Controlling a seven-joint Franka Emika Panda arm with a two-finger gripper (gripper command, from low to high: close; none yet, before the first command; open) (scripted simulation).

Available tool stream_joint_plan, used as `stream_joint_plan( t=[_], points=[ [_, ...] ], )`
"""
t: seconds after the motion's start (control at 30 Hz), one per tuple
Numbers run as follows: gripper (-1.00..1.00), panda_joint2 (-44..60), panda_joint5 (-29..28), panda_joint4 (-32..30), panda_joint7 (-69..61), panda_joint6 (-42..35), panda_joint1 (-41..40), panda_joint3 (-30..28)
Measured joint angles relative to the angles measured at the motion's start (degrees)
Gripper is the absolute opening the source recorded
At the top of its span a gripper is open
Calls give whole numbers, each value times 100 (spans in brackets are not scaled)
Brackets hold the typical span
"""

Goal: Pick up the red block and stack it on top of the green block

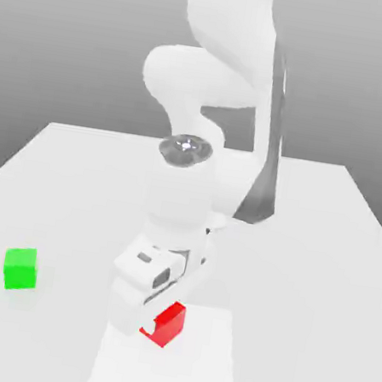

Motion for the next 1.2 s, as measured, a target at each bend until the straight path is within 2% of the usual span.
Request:
stream_joint_plan(
  t=[0.27, 0.43, 0.63, 1.2],
  points=[
    [-100, -713, -932, -37, 652, -553, 433, -670],
    [-100, -1121, -1360, -105, 967, -883, 422, -771],
    [-100, -1469, -1591, -237, 1126, -1187, 419, -819],
    [-100, -1857, -1993, 88, -3419, -1869, -1410, -2262]
  ],
)
